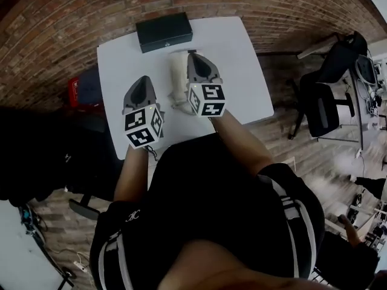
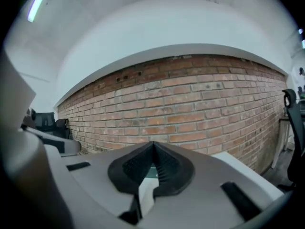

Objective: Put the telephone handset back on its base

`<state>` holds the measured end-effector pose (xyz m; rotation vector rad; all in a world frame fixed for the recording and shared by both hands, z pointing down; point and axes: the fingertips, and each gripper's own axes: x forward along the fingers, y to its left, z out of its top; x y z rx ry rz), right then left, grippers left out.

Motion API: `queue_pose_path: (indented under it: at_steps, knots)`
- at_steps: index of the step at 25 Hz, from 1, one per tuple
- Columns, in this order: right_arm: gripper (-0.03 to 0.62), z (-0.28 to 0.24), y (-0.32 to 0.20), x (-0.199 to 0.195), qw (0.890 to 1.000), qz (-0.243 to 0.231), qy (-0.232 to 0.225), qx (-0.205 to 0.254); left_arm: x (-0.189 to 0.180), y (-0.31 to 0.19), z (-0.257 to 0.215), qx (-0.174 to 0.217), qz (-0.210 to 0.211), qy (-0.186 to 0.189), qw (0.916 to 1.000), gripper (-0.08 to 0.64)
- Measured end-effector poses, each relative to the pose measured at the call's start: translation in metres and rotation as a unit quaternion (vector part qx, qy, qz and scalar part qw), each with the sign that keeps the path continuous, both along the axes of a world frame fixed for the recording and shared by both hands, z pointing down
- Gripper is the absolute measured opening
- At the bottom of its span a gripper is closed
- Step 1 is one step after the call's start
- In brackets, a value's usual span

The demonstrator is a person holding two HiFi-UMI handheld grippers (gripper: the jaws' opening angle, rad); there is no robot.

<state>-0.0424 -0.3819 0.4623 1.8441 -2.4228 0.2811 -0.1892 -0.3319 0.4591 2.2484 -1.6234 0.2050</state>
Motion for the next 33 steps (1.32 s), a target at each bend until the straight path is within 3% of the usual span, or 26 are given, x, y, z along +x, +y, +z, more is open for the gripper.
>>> queue_pose_path:
  at_steps: [7, 10, 13, 18, 33]
  knots:
    - [-0.002, -0.076, 0.025, 0.047, 0.997, 0.025, -0.022, 0.076, 0.050, -0.006, -0.030, 0.037, 0.051, -0.003, 0.9980, -0.005]
    - [-0.003, -0.088, 0.037, 0.062, 0.995, 0.043, -0.010, 0.094, 0.059, -0.009, -0.040, 0.048, 0.061, -0.001, 0.9970, -0.005]
    - [-0.002, -0.078, 0.048, 0.074, 0.995, 0.058, 0.011, 0.086, 0.067, -0.007, -0.043, 0.050, 0.069, -0.001, 0.9963, -0.005]
    - [-0.002, -0.070, 0.052, 0.087, 0.995, 0.073, -0.004, 0.073, 0.073, -0.003, -0.037, 0.043, 0.078, -0.005, 0.9960, -0.005]
    - [-0.002, -0.073, 0.062, 0.071, 0.996, 0.025, -0.015, 0.087, 0.070, 0.004, -0.032, 0.037, 0.071, -0.006, 0.9968, -0.005]
